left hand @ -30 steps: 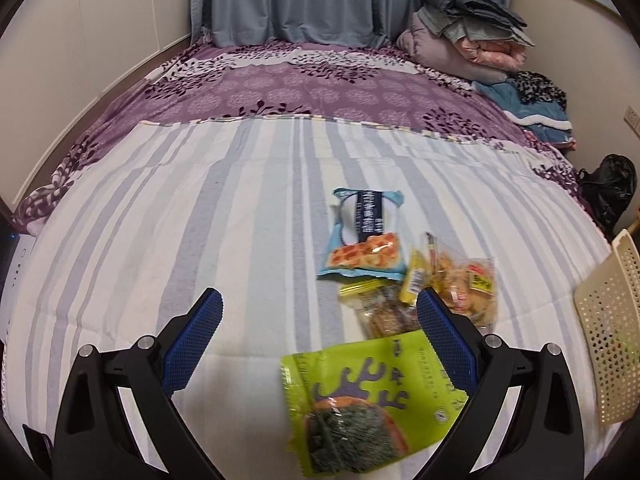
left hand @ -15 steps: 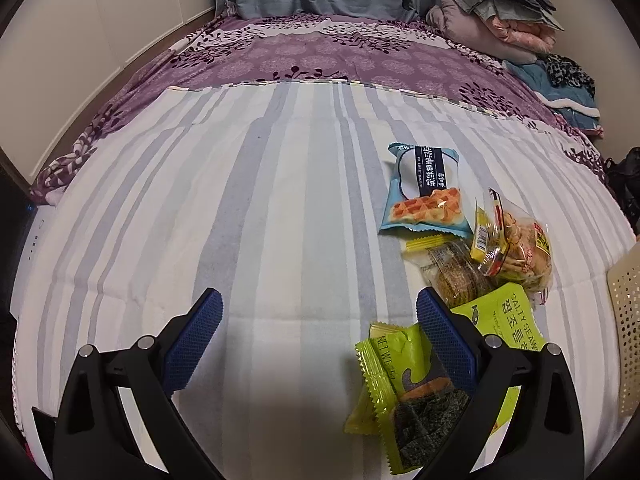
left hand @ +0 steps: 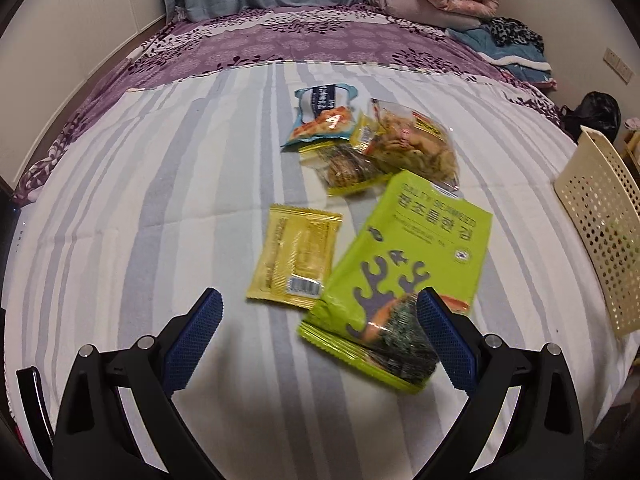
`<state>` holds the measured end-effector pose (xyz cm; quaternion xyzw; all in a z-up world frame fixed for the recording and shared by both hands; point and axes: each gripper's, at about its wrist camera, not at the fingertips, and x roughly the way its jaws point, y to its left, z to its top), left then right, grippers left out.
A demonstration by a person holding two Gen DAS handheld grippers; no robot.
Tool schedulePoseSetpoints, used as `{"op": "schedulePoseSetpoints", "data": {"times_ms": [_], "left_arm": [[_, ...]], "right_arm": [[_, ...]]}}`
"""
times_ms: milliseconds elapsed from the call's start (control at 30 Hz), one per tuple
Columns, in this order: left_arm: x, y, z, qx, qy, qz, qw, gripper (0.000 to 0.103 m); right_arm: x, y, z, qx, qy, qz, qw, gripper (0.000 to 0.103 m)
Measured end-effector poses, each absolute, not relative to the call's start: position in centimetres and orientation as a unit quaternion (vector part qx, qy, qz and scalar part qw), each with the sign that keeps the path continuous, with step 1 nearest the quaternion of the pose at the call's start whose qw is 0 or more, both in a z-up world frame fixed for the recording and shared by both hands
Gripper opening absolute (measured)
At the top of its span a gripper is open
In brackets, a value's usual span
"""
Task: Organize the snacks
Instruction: 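Lower the left gripper onto the large Salty Seaweed pack and grasp it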
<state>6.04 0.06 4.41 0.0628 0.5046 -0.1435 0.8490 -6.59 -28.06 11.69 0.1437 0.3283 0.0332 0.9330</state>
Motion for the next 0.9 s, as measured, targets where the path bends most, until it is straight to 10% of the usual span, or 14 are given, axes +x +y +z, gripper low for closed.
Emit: {"op": "schedulePoseSetpoints", "data": {"times_ms": [900], "left_arm": [[8.5,-6.8,1.5,0.144,0.491,-0.259,0.819,0.099]], "right_arm": [[-6.0,-27.6,9.8,0.155,0.356,0.038,0.921,0.097]]}}
